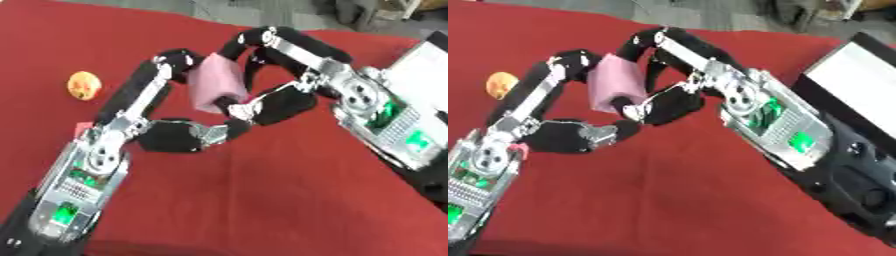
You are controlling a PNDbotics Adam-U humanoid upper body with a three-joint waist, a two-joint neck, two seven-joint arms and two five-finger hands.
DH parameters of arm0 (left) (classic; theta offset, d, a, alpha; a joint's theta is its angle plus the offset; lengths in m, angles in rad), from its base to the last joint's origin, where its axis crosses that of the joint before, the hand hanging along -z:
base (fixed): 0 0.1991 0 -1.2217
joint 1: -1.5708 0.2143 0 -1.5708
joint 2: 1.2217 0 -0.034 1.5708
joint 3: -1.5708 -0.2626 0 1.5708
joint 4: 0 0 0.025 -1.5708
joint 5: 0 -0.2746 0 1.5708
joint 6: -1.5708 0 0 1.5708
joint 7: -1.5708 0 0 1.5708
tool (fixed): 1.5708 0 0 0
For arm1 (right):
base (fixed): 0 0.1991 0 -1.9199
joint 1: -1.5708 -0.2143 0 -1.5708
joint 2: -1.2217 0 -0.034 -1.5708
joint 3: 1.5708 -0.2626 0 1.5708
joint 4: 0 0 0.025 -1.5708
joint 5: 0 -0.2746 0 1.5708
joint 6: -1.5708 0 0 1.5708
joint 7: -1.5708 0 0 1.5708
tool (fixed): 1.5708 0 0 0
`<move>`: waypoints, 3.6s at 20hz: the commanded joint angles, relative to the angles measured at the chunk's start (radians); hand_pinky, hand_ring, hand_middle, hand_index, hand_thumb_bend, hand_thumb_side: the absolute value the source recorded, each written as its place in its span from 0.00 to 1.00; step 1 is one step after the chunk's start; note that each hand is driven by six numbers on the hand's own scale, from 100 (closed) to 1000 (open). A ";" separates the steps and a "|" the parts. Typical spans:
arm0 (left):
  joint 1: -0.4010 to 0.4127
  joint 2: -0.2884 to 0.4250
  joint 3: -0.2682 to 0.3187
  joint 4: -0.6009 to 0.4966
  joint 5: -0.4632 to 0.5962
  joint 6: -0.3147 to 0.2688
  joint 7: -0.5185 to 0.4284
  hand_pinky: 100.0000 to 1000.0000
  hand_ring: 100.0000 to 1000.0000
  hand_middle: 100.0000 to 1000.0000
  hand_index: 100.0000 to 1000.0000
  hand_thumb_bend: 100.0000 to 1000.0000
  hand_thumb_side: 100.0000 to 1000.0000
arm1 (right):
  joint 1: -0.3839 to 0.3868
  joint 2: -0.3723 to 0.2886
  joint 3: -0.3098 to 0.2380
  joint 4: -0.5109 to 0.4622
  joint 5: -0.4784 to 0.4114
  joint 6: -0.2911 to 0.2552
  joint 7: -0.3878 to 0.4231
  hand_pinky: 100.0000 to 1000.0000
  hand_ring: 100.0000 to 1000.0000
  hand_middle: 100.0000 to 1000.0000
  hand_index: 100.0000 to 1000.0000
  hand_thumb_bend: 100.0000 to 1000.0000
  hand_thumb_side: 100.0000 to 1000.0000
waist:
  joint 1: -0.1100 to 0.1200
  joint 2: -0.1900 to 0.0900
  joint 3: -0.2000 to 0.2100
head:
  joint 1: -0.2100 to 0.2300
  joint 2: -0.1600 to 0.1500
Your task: Pick up the objects with one hand, pass them to the other hand, and then place them into the box on the other side of the table.
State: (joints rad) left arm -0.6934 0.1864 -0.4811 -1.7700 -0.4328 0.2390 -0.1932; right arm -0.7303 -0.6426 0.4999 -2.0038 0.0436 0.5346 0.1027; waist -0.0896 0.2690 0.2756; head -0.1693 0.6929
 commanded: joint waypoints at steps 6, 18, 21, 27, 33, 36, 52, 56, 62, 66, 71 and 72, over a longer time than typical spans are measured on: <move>-0.004 -0.006 0.008 0.001 -0.033 0.041 0.059 0.75 0.75 0.69 0.76 0.63 0.48 | 0.005 -0.058 -0.077 0.004 -0.002 -0.008 -0.031 0.65 0.39 0.35 0.26 0.00 0.00 | 0.008 -0.015 -0.006 | -0.007 0.002; 0.009 0.002 0.028 0.026 -0.022 0.067 0.111 0.74 0.75 0.68 0.76 0.61 0.48 | 0.073 -0.107 -0.188 0.004 -0.065 -0.032 -0.117 0.64 0.38 0.35 0.25 0.00 0.00 | 0.012 -0.013 -0.013 | -0.034 -0.012; 0.009 0.010 0.035 0.018 -0.017 0.068 0.119 0.74 0.74 0.68 0.75 0.60 0.48 | 0.102 -0.135 -0.228 0.004 -0.084 -0.038 -0.150 0.64 0.37 0.35 0.25 0.00 0.00 | 0.012 -0.013 -0.014 | -0.052 -0.014; 0.014 0.040 0.052 -0.025 0.007 0.068 0.137 0.74 0.73 0.66 0.70 0.56 0.47 | 0.224 -0.227 -0.359 0.004 -0.142 -0.019 -0.302 0.64 0.37 0.35 0.25 0.00 0.00 | 0.011 -0.011 -0.014 | -0.119 -0.022; 0.019 0.069 0.065 -0.079 0.042 0.071 0.151 0.72 0.70 0.66 0.67 0.51 0.48 | 0.356 -0.289 -0.414 0.004 -0.197 0.051 -0.498 0.64 0.37 0.35 0.25 0.00 0.00 | 0.014 -0.006 -0.009 | -0.182 -0.033; 0.021 0.081 0.071 -0.102 0.057 0.069 0.152 0.72 0.69 0.67 0.66 0.51 0.47 | 0.404 -0.305 -0.432 0.004 -0.214 0.084 -0.584 0.64 0.37 0.35 0.25 0.00 0.00 | 0.015 -0.005 -0.008 | -0.212 -0.040; 0.027 0.117 0.095 -0.196 0.099 0.075 0.156 0.71 0.68 0.64 0.64 0.49 0.46 | 0.524 -0.379 -0.530 0.004 -0.368 0.347 -1.007 0.64 0.37 0.35 0.26 0.01 0.00 | 0.022 0.013 0.007 | -0.264 -0.076; 0.030 0.121 0.099 -0.200 0.097 0.078 0.158 0.71 0.68 0.63 0.63 0.49 0.46 | 0.539 -0.404 -0.581 0.004 -0.368 0.370 -1.010 0.63 0.37 0.35 0.26 0.00 0.00 | 0.021 0.017 0.006 | -0.266 -0.077; 0.027 0.132 0.106 -0.227 0.104 0.075 0.160 0.72 0.68 0.63 0.63 0.50 0.46 | 0.603 -0.437 -0.671 0.004 -0.328 0.372 -1.010 0.63 0.37 0.34 0.26 0.09 0.00 | 0.021 0.025 0.013 | -0.286 -0.087; 0.019 0.136 0.108 -0.230 0.111 0.058 0.166 0.72 0.68 0.63 0.63 0.50 0.45 | 0.652 -0.446 -0.711 0.022 -0.291 0.372 -1.010 0.63 0.38 0.34 0.27 0.11 0.00 | 0.024 0.030 0.023 | -0.306 -0.096; 0.012 0.137 0.111 -0.230 0.120 0.042 0.173 0.72 0.68 0.63 0.63 0.51 0.45 | 0.651 -0.460 -0.733 0.106 -0.241 0.372 -1.010 0.61 0.37 0.34 0.27 0.14 0.00 | 0.028 0.033 0.033 | -0.331 -0.104; 0.011 0.138 0.111 -0.230 0.121 0.040 0.174 0.72 0.68 0.63 0.63 0.51 0.45 | 0.648 -0.462 -0.735 0.121 -0.226 0.372 -1.010 0.61 0.37 0.34 0.27 0.15 0.00 | 0.029 0.034 0.034 | -0.336 -0.106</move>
State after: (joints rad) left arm -0.6670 0.3025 -0.3821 -1.9817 -0.3150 0.2853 -0.0214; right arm -0.0719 -1.0554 -0.2134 -1.8944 -0.2010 0.5594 -0.5587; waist -0.0624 0.3171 0.3101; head -0.4969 0.6026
